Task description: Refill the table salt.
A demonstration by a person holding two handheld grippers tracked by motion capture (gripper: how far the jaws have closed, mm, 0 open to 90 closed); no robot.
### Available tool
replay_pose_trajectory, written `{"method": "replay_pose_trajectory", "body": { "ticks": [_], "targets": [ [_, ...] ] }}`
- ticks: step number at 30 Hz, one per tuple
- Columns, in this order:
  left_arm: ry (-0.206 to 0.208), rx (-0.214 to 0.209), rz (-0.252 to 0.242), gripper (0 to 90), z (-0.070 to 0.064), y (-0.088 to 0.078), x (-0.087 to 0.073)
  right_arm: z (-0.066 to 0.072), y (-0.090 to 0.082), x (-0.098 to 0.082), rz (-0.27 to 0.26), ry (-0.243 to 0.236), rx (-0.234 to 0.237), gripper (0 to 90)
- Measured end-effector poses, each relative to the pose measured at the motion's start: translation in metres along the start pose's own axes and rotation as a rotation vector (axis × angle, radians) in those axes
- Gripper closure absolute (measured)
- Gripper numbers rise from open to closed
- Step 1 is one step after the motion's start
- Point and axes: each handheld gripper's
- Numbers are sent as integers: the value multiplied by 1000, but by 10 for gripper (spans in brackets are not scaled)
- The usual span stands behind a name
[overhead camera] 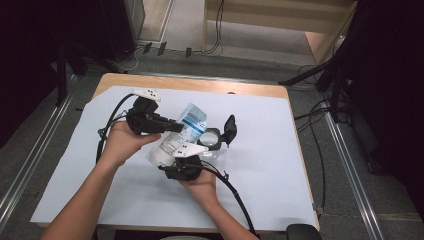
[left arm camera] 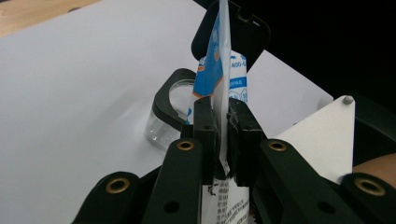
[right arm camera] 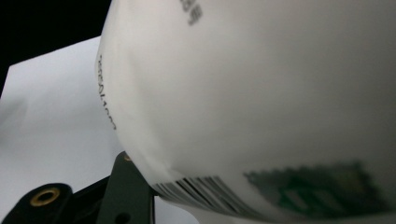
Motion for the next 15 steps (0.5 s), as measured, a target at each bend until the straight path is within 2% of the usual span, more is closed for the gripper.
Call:
{"method": "replay_pose_trajectory", "body": {
  "ticks": [6, 11, 15],
  "targets": [
    [15, -4, 19, 839, 0, -1, -1, 1, -3, -2, -16, 13, 5, 578],
    [-8, -25, 20, 852, 5, 1, -4, 2, -2, -3, -18, 23, 10, 578],
    [-7, 3, 15, 868, 5, 8, -4, 0, 0, -4, -5, 38, 17, 566]
  ]
}}
Point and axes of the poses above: each handheld gripper's, and its own axes: y roughly forward along the jaws, x roughly out of its top, z roughly to its left, and after that the axes turned 9 degrees about -y, right-handed
